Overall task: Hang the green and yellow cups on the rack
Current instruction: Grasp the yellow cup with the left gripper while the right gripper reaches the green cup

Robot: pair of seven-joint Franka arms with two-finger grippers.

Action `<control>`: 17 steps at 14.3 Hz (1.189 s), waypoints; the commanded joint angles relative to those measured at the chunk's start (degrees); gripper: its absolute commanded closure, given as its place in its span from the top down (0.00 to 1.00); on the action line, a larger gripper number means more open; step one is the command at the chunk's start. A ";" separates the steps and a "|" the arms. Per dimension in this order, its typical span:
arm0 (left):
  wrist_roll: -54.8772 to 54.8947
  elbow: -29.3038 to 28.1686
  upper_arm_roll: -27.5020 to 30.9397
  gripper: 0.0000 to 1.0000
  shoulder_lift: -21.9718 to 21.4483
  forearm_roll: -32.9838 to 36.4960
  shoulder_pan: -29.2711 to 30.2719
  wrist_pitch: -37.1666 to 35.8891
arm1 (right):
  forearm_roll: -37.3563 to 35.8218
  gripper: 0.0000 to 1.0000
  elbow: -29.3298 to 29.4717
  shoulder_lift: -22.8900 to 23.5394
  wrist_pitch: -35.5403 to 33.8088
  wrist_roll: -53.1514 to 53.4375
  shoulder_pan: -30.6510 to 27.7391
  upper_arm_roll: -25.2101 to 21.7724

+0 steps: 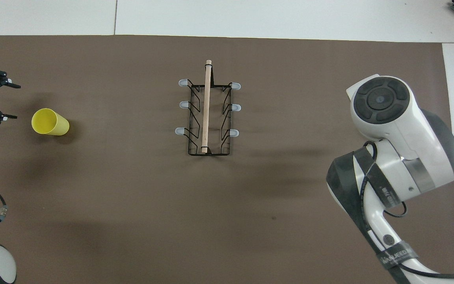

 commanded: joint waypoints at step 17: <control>-9.15 -36.33 1.05 1.00 -16.28 -20.60 -7.52 15.39 | -31.54 1.00 -9.85 16.24 11.68 5.37 4.13 0.22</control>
